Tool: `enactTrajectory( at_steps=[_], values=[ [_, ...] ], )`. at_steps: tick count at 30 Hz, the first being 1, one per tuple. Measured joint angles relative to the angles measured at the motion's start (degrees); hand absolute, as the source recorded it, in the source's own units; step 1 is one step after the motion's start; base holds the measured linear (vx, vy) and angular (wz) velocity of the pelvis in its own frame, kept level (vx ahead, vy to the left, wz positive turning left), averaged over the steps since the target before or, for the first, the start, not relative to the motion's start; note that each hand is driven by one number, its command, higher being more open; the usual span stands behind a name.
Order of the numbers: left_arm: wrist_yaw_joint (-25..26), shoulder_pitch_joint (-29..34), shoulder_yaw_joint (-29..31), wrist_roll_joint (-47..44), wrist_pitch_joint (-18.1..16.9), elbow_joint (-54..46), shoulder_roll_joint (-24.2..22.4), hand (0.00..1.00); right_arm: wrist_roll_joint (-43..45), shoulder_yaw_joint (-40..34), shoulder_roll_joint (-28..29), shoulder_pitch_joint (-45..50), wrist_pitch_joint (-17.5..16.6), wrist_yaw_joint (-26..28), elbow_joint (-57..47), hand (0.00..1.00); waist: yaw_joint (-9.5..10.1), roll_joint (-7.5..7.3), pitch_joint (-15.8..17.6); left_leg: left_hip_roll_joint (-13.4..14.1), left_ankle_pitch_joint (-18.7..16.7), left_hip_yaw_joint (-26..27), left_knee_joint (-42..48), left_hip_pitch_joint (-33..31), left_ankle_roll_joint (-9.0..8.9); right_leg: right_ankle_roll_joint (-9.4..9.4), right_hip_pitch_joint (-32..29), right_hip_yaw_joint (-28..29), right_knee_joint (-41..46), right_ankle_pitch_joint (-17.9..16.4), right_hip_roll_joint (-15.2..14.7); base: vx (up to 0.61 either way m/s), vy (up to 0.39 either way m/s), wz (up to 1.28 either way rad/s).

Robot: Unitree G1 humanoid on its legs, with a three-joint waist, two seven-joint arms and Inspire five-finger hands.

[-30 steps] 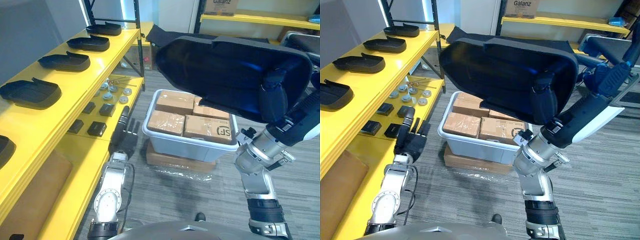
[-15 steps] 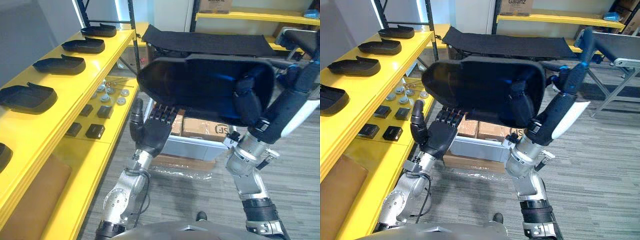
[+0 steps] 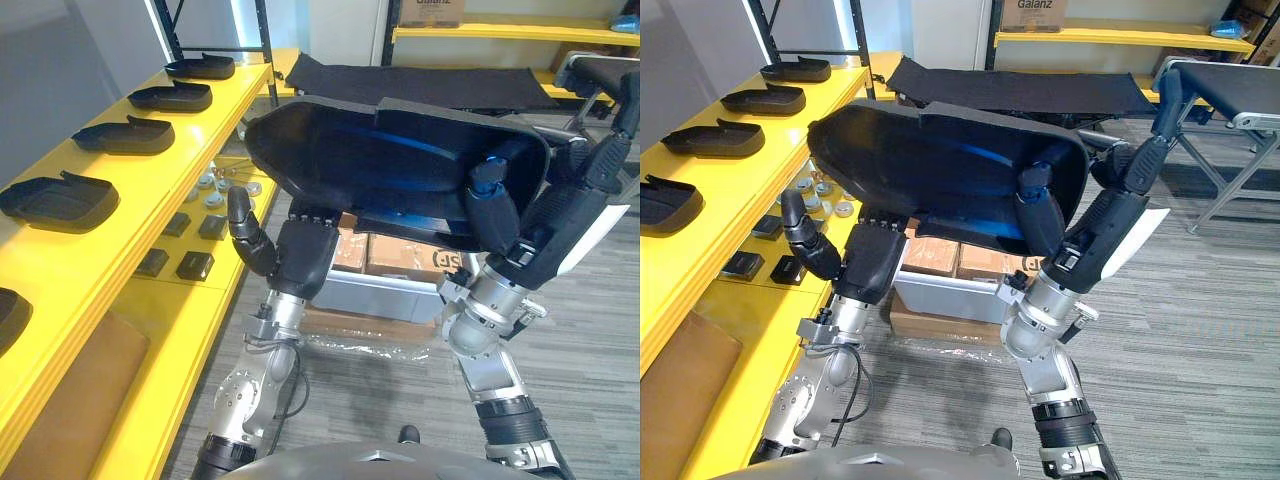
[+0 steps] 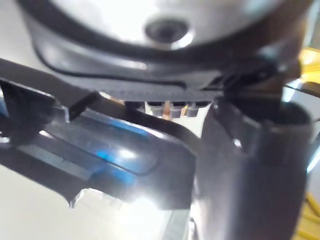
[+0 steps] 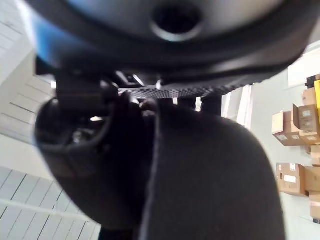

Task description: Walk over and take three plastic housings, then place them on the shelf

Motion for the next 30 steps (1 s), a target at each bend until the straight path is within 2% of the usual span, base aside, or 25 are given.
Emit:
enactTrajectory(
  at_steps=[4,9,10,14,21,24,30],
  values=[
    [0.17,-0.90,-0.75,4.82,-1.44,-0.45,0.34,1.00,3.73,3.09,1.47,0.27,-0.28,3.08,0.25,0.00,0.10,-0.03,-0.17,-0.02,0.00,0.02,-0.01,0.21,0.00,-0.02,0.15,0.01,0.00,0.01,0.00,0.00,0.000,0.00],
    [0.14,-0.91,-0.61,10.23,-3.07,-0.45,1.04,1.00,5.79,4.32,2.17,1.12,-0.27,4.19,0.48,0.00,0.13,-0.07,-0.22,-0.04,0.00,0.11,-0.08,0.59,0.01,-0.03,0.41,0.05,-0.01,0.00,0.00,0.00,0.000,0.00],
    [0.14,-0.91,-0.59,11.05,-3.48,-0.45,1.38,0.00,5.80,4.53,2.18,1.13,-0.26,4.19,0.89,0.00,0.10,-0.07,-0.22,-0.04,0.00,0.13,-0.08,0.59,0.01,-0.03,0.40,0.05,-0.02,-0.01,0.00,0.00,0.000,0.00],
    [0.10,-0.97,-0.55,14.75,-3.83,-0.45,1.61,0.00,5.93,5.87,1.82,1.28,-0.19,4.34,1.51,0.00,0.07,-0.02,-0.30,-0.04,0.00,0.16,-0.08,0.60,0.01,-0.11,0.35,0.05,-0.02,-0.06,0.00,0.00,0.000,0.00],
    [0.01,-1.26,-0.73,30.46,-4.36,-0.44,1.92,0.00,6.01,9.92,2.14,1.33,0.10,5.39,2.26,0.00,0.24,-0.02,-0.67,-0.04,0.00,0.13,-0.10,0.57,0.01,-0.13,0.33,-0.04,-0.03,-0.08,-0.02,0.00,0.000,0.00],
    [0.34,-1.27,-0.23,31.21,-5.36,-0.06,1.85,0.00,5.39,11.65,1.85,1.33,-2.22,5.39,2.00,0.00,0.04,0.11,-0.77,-0.03,0.00,0.14,-0.11,0.54,0.01,-0.15,0.28,-0.06,-0.03,-0.09,-0.02,0.00,0.000,0.00],
    [1.12,-1.35,0.17,32.57,-6.69,-0.07,2.13,0.00,5.39,12.78,1.82,1.32,-1.14,5.39,2.08,0.00,0.20,0.03,-1.01,-0.03,0.01,0.08,-0.09,0.52,0.00,-0.33,0.31,-0.20,-0.07,-0.24,-0.02,0.00,0.000,0.00]
  ],
)
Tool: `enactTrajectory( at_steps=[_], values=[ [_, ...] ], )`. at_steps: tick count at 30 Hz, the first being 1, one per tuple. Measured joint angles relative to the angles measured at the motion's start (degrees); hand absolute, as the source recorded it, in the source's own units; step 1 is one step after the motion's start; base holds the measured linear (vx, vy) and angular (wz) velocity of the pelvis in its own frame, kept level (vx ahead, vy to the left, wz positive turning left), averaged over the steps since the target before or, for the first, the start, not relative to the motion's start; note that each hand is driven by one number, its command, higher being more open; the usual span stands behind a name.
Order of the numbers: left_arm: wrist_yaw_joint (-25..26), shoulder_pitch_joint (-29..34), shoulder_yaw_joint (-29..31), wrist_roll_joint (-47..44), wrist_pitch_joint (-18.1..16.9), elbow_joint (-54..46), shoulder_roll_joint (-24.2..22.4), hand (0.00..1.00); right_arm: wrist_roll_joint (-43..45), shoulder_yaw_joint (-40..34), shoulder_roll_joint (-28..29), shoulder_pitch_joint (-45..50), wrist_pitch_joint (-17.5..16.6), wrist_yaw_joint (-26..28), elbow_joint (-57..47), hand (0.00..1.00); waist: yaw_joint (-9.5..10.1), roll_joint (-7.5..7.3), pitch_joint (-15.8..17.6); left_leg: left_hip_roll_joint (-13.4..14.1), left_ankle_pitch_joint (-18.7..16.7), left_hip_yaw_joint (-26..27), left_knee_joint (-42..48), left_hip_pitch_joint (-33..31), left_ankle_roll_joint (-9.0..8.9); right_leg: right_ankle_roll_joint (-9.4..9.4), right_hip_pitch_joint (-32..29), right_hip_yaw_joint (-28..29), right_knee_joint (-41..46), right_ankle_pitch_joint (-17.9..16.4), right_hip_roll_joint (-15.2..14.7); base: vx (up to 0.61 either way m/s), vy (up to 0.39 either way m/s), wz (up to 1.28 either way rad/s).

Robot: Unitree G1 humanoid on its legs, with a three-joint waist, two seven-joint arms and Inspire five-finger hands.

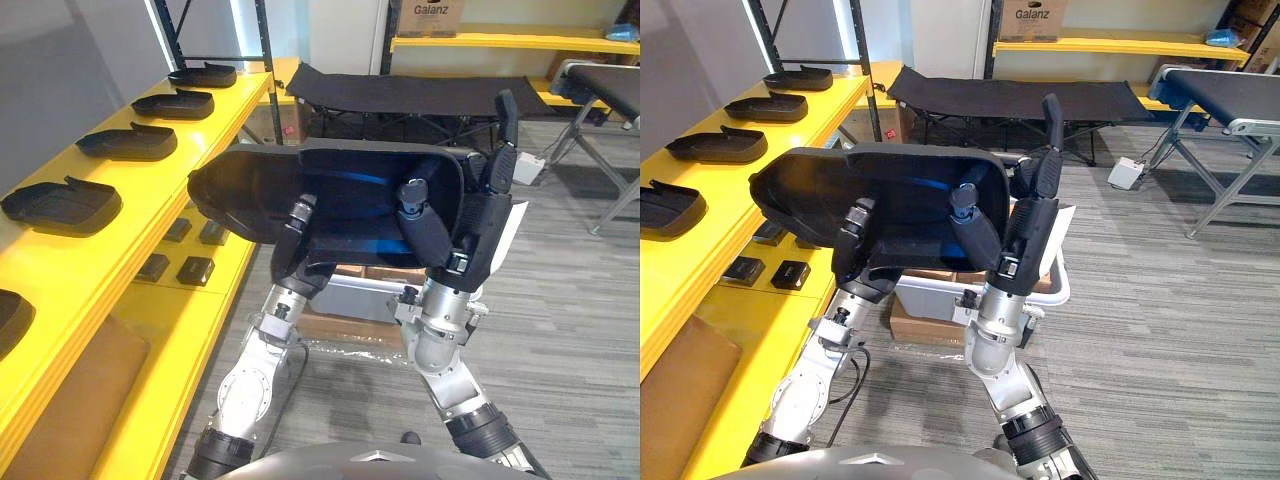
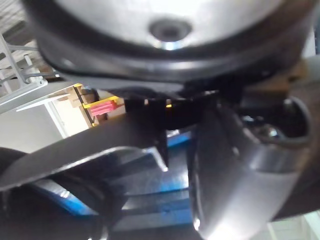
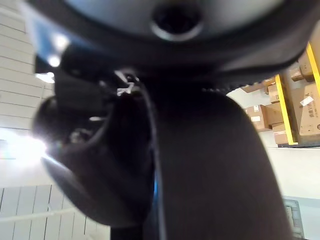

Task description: Walk over and take three plastic housings, then place them on the shelf

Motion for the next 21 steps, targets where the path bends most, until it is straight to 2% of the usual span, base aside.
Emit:
enactTrajectory(
  at_steps=[2,3,6,7,8,9,11,13,14,15,17,21],
  values=[
    [0.47,0.00,-0.18,0.25,-1.12,0.00,0.14,0.00,0.01,0.13,0.02,0.00,0.49,0.00,0.09,0.00,-0.06,0.02,-0.01,0.00,0.00,0.00,0.00,0.00,0.00,-0.02,-0.01,-0.01,-0.14,-0.01,0.00,0.00,0.000,0.00],
    [1.12,0.00,-0.69,0.34,-2.19,0.00,0.44,0.00,0.01,0.23,0.01,0.00,1.20,-0.01,0.11,1.00,-0.10,0.03,-0.05,0.00,0.00,0.00,-0.01,0.01,0.00,-0.04,-0.01,-0.03,-0.22,-0.03,0.00,0.00,0.000,0.00],
    [2.86,-0.07,-1.05,4.75,-5.63,-0.12,0.80,0.00,-0.07,0.27,-0.12,0.13,2.81,-0.03,0.96,1.00,-0.18,0.03,-0.09,0.00,0.00,0.01,-0.03,0.02,0.00,-0.06,-0.01,-0.04,-0.23,-0.04,0.00,0.00,0.000,0.00],
    [3.79,-0.17,-0.70,8.78,-7.51,-0.14,0.80,0.00,-0.75,0.27,-0.18,0.45,4.04,0.01,1.72,1.00,-0.12,0.04,-0.10,0.00,0.00,0.02,-0.04,0.03,0.00,-0.06,-0.01,-0.04,-0.23,-0.04,0.00,0.00,0.000,0.00],
    [5.71,-0.23,0.45,16.84,-9.88,-1.03,0.84,0.00,-2.59,0.29,-0.31,1.54,6.14,0.64,2.50,1.00,-0.09,0.03,-0.10,0.00,0.00,0.02,-0.07,0.02,-0.01,-0.06,-0.03,-0.05,-0.23,-0.04,0.00,0.00,0.000,0.00],
    [6.03,-0.24,0.73,18.48,-10.19,-1.34,0.84,0.00,-2.73,0.26,-0.34,1.92,6.57,0.90,2.50,1.00,-0.09,0.03,-0.10,0.00,0.00,0.02,-0.07,0.02,-0.01,-0.06,-0.04,-0.05,-0.23,-0.04,0.00,0.00,0.000,0.00],
    [10.63,-0.28,3.53,35.76,-13.52,-4.89,1.47,0.00,-2.67,-0.95,-0.95,4.61,9.38,4.32,2.49,1.00,-0.06,0.03,-0.10,-0.02,-0.01,0.14,-0.15,0.05,0.00,-0.05,-0.11,0.04,-0.16,-0.04,0.00,0.00,0.000,0.00],
    [12.31,-0.36,4.60,42.44,-14.88,-6.11,2.00,0.00,-2.67,-1.07,-1.45,5.27,10.23,6.59,2.48,1.00,-0.08,0.03,-0.10,-0.04,-0.01,0.42,-0.19,0.09,0.00,-0.02,-0.31,0.35,0.02,-0.02,0.00,0.00,0.000,-0.08],
    [14.84,-0.45,6.11,52.18,-16.63,-7.31,2.07,0.00,-2.63,-2.15,-1.84,6.25,10.50,9.48,2.30,1.00,-0.06,0.03,-0.09,-0.08,-0.05,0.81,-0.20,0.09,0.03,0.03,-0.59,0.77,0.04,0.02,0.01,0.00,0.000,-0.11],
    [15.96,-0.54,7.13,55.78,-17.27,-7.38,2.11,0.00,-2.55,-2.76,-1.85,6.74,10.49,10.42,2.06,1.00,-0.08,0.04,-0.09,-0.09,-0.06,0.99,-0.21,0.13,0.04,0.06,-0.69,1.00,0.04,0.04,0.01,0.00,0.005,-0.18],
    [22.06,-0.75,12.87,68.15,-17.61,-7.20,2.81,0.00,0.25,-6.58,-1.66,8.14,10.49,13.74,1.46,1.00,-0.48,0.08,-0.10,-0.16,-0.19,1.84,-0.22,0.29,0.14,0.15,-1.19,1.94,0.04,0.12,0.04,-0.01,0.018,-0.17],
    [28.27,-0.68,19.13,75.70,-17.11,-6.73,4.36,0.00,5.32,-12.58,-1.14,9.91,10.65,15.86,0.90,1.00,-0.75,0.12,-0.04,-0.35,-0.35,2.86,-0.31,0.26,0.30,0.22,-2.10,3.10,0.04,0.21,0.01,-0.01,0.024,-0.14]
  ],
)
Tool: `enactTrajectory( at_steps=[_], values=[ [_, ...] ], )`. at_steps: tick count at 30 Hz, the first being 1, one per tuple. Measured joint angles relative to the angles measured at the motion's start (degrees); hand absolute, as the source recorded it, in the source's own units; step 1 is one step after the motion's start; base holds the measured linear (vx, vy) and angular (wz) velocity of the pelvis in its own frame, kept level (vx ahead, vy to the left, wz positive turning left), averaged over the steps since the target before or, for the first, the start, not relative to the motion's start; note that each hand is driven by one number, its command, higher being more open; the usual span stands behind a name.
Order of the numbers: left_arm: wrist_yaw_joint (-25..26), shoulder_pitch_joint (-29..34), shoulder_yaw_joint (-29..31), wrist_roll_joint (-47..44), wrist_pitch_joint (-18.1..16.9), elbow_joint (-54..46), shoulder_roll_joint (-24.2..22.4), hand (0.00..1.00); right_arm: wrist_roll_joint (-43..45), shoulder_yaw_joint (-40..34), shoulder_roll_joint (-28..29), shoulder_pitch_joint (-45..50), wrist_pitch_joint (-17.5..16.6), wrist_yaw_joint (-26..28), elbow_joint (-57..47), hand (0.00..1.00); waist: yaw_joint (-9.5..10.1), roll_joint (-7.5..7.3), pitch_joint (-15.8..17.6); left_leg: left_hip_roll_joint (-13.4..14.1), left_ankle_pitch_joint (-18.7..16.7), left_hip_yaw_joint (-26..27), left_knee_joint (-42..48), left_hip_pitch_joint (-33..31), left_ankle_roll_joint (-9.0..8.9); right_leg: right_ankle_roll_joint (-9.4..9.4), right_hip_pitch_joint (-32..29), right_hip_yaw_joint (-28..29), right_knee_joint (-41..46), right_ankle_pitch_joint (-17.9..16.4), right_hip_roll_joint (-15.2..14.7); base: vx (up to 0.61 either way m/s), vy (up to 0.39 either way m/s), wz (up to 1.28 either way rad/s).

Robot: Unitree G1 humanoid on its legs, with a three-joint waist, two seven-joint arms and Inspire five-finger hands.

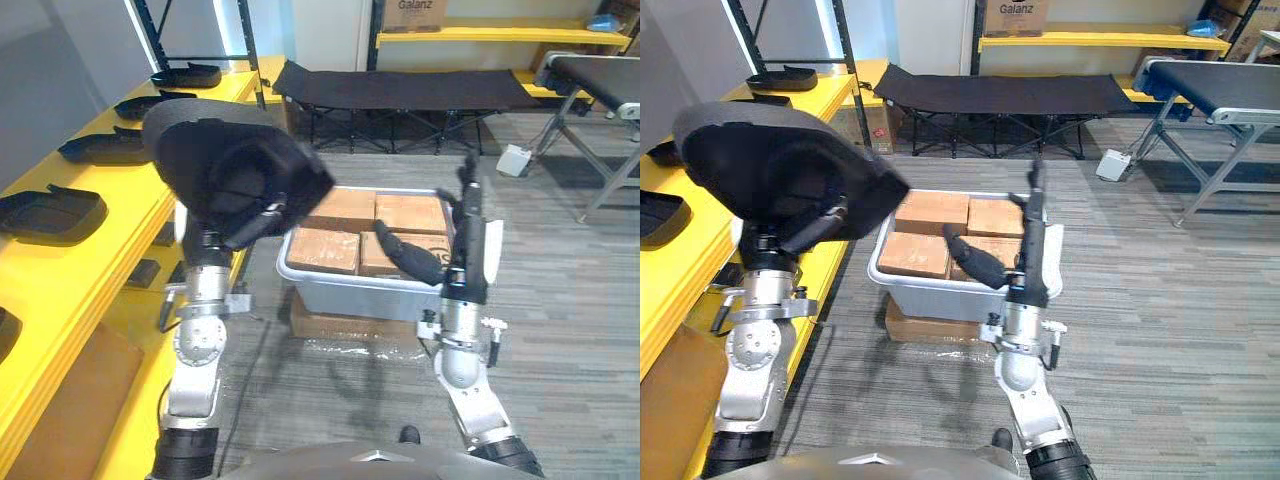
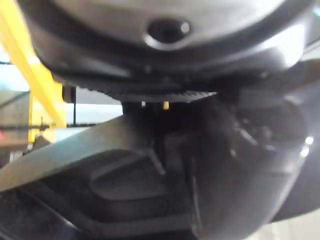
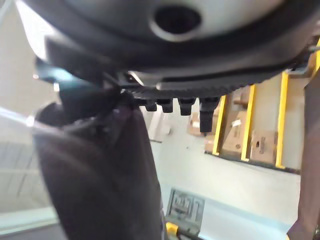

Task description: Walk over and take three plastic housings, then place them on the shelf

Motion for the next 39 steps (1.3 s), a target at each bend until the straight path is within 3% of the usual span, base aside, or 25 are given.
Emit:
enactTrajectory(
  at_steps=[4,10,16,24,31,39],
  values=[
    [4.51,0.10,2.93,8.17,0.23,0.04,0.18,0.00,3.31,-2.89,0.59,1.09,-0.01,2.31,0.00,1.00,-0.80,0.18,0.10,-0.10,0.01,0.49,-0.60,0.02,0.00,0.05,-0.46,0.46,0.00,0.05,0.00,0.01,0.009,-0.03],
    [2.49,0.10,3.33,13.42,0.82,3.05,1.44,0.00,3.73,-1.95,0.90,1.14,-0.02,7.61,0.00,1.00,-1.05,1.53,0.97,-0.23,-0.07,0.85,-0.81,-0.03,0.13,0.16,-0.84,1.13,0.01,0.14,-0.02,0.01,0.011,-0.03],
    [-7.47,1.27,2.59,11.58,1.10,4.83,4.61,0.00,3.48,-0.74,-2.82,0.70,0.06,12.58,-0.05,1.00,-0.77,2.28,1.85,-0.73,-0.27,0.61,-0.80,-0.23,0.46,0.36,-0.83,1.10,0.02,0.28,-0.51,0.01,0.012,0.02],
    [-21.88,1.05,-1.56,2.61,-5.29,2.13,13.61,0.00,3.25,2.09,-12.31,-7.35,3.49,19.69,-1.05,1.00,-0.85,2.46,2.35,-0.68,-0.31,-0.67,-0.19,-0.93,0.46,0.38,-0.40,-0.03,0.03,0.32,-0.60,0.00,0.005,0.06],
    [-27.36,0.59,-1.51,-4.31,-6.81,0.46,17.14,0.00,6.60,2.01,-14.76,-7.98,6.66,25.49,-0.89,1.00,-0.73,3.15,3.18,-0.67,-0.44,-1.38,0.37,-0.96,0.42,0.38,0.32,-0.73,0.02,0.30,-0.70,-0.01,0.007,0.05],
    [-28.13,-0.09,-1.31,-4.21,-6.81,-0.37,17.94,0.00,8.88,2.14,-14.73,-7.97,7.35,29.12,-0.46,1.00,-0.86,3.09,3.22,-0.66,-0.44,-1.42,0.43,-0.90,0.42,0.37,0.33,-0.87,0.02,0.30,-0.71,0.00,0.000,0.00]
  ],
)
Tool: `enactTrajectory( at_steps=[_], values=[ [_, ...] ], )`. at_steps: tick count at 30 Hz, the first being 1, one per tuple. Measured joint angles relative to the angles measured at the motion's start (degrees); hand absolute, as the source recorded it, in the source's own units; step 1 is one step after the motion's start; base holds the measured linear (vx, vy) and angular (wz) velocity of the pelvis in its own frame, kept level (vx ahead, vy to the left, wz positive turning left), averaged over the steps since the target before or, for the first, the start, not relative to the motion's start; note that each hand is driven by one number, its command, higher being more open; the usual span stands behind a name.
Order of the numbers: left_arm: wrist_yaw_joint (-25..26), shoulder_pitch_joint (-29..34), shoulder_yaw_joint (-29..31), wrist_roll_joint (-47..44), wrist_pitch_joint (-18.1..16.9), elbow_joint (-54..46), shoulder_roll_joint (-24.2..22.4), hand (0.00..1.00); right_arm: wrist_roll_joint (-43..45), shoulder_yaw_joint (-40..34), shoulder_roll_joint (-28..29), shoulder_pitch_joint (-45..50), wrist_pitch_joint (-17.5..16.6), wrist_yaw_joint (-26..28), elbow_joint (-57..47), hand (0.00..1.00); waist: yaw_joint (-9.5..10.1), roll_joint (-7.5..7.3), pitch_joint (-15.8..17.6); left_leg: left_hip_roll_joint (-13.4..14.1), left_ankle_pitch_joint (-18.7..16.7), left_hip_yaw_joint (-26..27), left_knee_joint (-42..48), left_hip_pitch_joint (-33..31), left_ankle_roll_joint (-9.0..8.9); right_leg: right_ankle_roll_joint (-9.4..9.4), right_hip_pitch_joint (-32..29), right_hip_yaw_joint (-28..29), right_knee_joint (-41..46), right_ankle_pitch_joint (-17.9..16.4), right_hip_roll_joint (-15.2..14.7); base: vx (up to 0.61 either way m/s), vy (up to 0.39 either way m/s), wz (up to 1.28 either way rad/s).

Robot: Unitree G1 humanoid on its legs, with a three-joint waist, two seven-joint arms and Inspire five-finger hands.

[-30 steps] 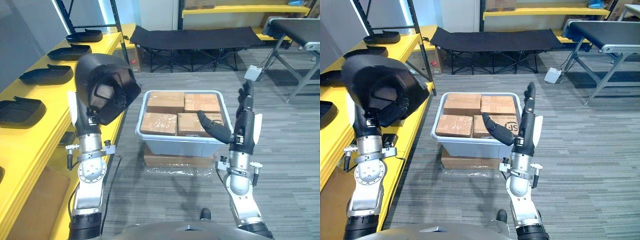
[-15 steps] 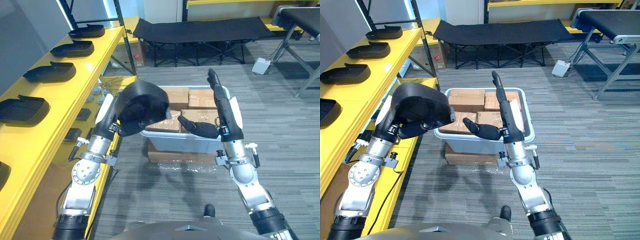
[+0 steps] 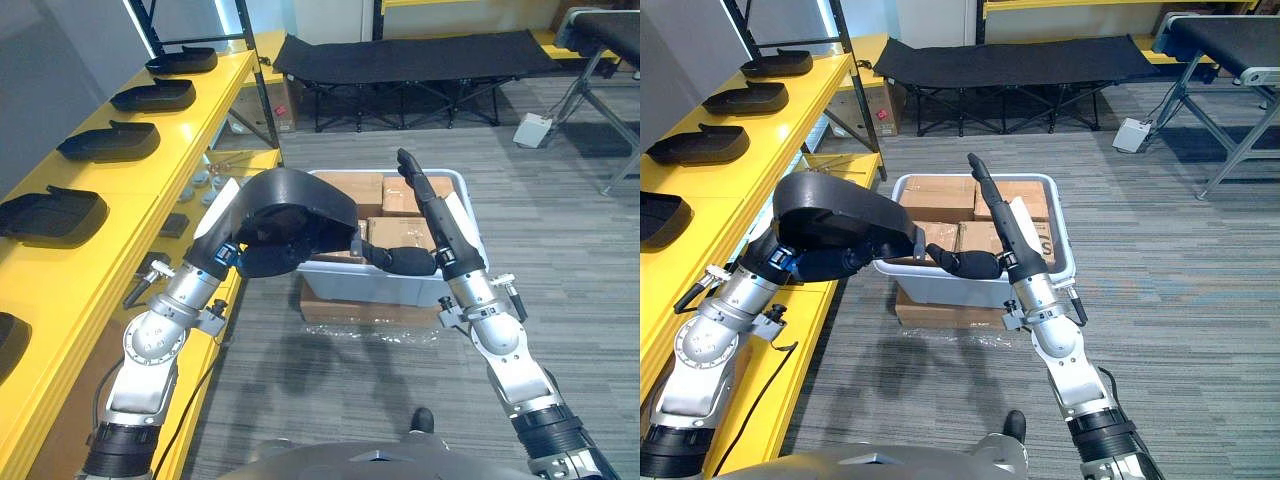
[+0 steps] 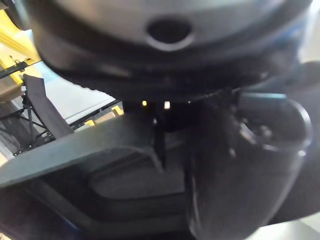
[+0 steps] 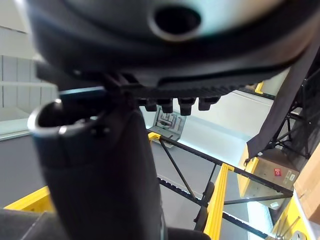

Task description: Walk over and take three plastic housings, then place them on the shelf

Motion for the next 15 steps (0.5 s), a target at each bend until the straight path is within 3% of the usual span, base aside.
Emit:
enactTrajectory(
  at_steps=[10,15],
  values=[
    [3.56,-3.78,-0.07,0.38,-0.53,-3.14,0.92,0.00,6.12,4.41,0.10,0.00,-0.68,8.95,0.13,1.00,0.09,-0.48,0.00,0.00,0.00,-0.15,0.00,-0.07,0.00,0.00,0.06,-0.19,0.00,0.00,-0.01,0.00,0.000,0.00],
    [3.52,-4.11,-0.42,0.01,-0.55,-3.15,0.92,0.00,6.05,5.43,0.09,0.00,-0.67,10.21,0.13,1.00,0.10,-0.88,-0.04,-0.01,0.00,-0.15,0.01,-0.08,0.01,0.00,0.06,-0.19,0.01,0.00,-0.01,0.00,0.000,0.00]
  ],
)
